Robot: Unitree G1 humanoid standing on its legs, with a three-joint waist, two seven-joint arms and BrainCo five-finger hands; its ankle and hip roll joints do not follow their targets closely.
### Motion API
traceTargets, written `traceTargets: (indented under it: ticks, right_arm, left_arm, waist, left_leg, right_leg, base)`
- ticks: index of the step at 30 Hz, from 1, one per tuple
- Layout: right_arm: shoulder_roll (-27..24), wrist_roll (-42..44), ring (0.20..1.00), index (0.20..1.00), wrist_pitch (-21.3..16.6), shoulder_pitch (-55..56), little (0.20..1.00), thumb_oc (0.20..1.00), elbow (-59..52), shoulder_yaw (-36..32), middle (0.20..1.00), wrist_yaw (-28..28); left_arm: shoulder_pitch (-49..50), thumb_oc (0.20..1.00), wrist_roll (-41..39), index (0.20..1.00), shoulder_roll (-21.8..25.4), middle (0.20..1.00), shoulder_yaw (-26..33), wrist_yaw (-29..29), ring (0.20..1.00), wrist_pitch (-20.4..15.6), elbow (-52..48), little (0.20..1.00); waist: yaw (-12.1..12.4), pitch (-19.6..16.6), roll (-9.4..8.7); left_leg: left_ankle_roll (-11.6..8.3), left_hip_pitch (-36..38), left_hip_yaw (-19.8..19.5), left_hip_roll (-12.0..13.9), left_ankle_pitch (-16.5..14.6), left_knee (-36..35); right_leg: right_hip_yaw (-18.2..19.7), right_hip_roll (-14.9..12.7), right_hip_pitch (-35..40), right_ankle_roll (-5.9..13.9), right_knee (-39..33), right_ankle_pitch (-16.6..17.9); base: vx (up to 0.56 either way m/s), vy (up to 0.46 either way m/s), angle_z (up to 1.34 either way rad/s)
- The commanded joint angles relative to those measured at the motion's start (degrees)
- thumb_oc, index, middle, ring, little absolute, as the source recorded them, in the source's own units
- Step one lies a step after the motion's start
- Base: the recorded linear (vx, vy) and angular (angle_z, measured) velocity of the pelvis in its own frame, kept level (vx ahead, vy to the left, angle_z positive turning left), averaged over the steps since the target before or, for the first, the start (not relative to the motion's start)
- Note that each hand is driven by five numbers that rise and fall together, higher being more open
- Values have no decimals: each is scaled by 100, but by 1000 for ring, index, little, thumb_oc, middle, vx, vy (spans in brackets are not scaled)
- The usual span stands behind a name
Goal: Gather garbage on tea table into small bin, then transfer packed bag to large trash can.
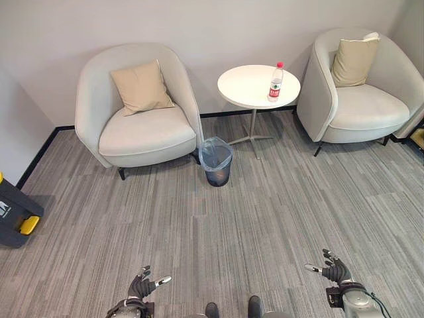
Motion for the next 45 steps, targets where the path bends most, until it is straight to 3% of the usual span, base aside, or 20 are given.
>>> traceTargets:
  ticks: [1, 14, 26, 28, 31, 34, 36, 37, 41, 43, 44, 45]
  right_arm:
    - [-36, 169, 1000, 1000, -187, -207, 1000, 1000, -94, -68, 1000, -58]
    - [-17, 412, 1000, 1000, -74, -334, 1000, 1000, 113, -240, 1000, -95]
    - [40, 436, 1000, 1000, 35, -560, 1000, 1000, 264, -259, 1000, -168]
    - [22, 410, 1000, 1000, 27, -561, 1000, 1000, 187, -224, 1000, -154]
    - [-15, 385, 1000, 1000, 19, -585, 1000, 1000, 55, -216, 1000, -167]
    - [-41, 364, 1000, 1000, 0, -631, 1000, 1000, -43, -216, 1000, -228]
    - [-19, 342, 1000, 1000, -7, -549, 1000, 1000, -99, -198, 1000, -215]
    - [-44, 395, 1000, 1000, -101, -418, 1000, 1000, -100, -242, 1000, -223]
    - [-111, 534, 1000, 1000, -164, -360, 1000, 1000, -214, -276, 1000, -262]
    - [-120, 560, 1000, 1000, -131, -396, 1000, 1000, -165, -243, 1000, -289]
    - [-148, 581, 1000, 1000, -120, -441, 1000, 1000, -145, -211, 1000, -294]
    - [-147, 581, 1000, 1000, -120, -441, 1000, 1000, -145, -210, 1000, -294]
  left_arm:
    - [-241, 1000, -119, 1000, 140, 1000, -26, 102, 1000, -159, -2, 1000]
    - [-293, 1000, -8, 1000, 351, 1000, -137, 19, 1000, -118, -249, 1000]
    - [-315, 1000, -37, 1000, 483, 1000, -32, 64, 1000, -131, -602, 1000]
    - [-312, 1000, -9, 1000, 467, 1000, -29, 68, 1000, -133, -579, 1000]
    - [-338, 1000, 15, 1000, 436, 1000, -66, 61, 1000, -131, -593, 1000]
    - [-371, 1000, 5, 1000, 415, 1000, -66, 113, 1000, -140, -578, 1000]
    - [-395, 1000, 13, 1000, 382, 1000, -85, 138, 1000, -159, -556, 1000]
    - [-404, 1000, 38, 1000, 275, 1000, -162, 133, 1000, -176, -470, 1000]
    - [-559, 1000, -58, 1000, 172, 1000, -313, 108, 1000, -141, -501, 1000]
    - [-648, 1000, -91, 1000, 140, 1000, -411, 106, 1000, -128, -479, 1000]
    - [-743, 1000, -98, 1000, 124, 1000, -495, 106, 1000, -117, -452, 1000]
    - [-743, 1000, -98, 1000, 124, 1000, -495, 106, 1000, -117, -452, 1000]
  waist:
    - [26, -148, -191]
    - [44, -34, -223]
    - [108, 202, -185]
    - [87, 260, -131]
    - [21, 316, -102]
    - [-45, 390, -112]
    - [-93, 399, -107]
    - [-151, 253, -57]
    - [-225, 256, -17]
    - [-200, 330, -59]
    - [-125, 402, -120]
    - [-128, 397, -122]
  left_leg:
    - [-402, 2, -105, 262, -423, 265]
    - [-290, -344, -59, 155, -757, 936]
    - [39, -586, 88, -70, -1132, 1257]
    - [90, -451, 115, -100, -1226, 1220]
    - [83, -282, 139, -134, -1304, 1153]
    - [0, 48, 230, -99, -1445, 1045]
    - [-100, 281, 198, -27, -1575, 1051]
    - [-391, 390, 50, 243, -1289, 1306]
    - [-733, -119, -12, 637, -551, 2417]
    - [-705, -394, -18, 690, -332, 2777]
    - [-569, -824, -172, 466, -562, 2790]
    - [-569, -829, -173, 463, -559, 2788]
  right_leg:
    - [-67, -370, 272, 622, 73, -749]
    - [-43, -525, 47, 650, 537, -879]
    - [263, -757, -818, 943, 1608, -837]
    - [214, -780, -1082, 963, 2029, -819]
    - [11, -816, -1317, 932, 1835, -671]
    - [-578, -953, -1670, 955, 1167, -338]
    - [-826, -1069, -1750, 961, 1171, -308]
    - [-805, -853, -1530, 754, 1219, -344]
    - [-819, -575, -1183, 431, 1052, -650]
    - [-778, -509, -1029, 305, 994, -793]
    - [-707, -481, -867, 276, 910, -892]
    - [-708, -483, -872, 277, 910, -892]
  base:
    - [0, 0, 0]
    - [20, 38, 0]
    - [25, 120, -21]
    - [126, 78, -20]
    - [131, -22, -21]
    - [267, -165, -18]
    - [489, -385, -15]
    - [624, -566, 24]
    - [271, -343, 34]
    - [188, -226, -30]
    - [153, -145, 0]
    - [114, -89, 18]
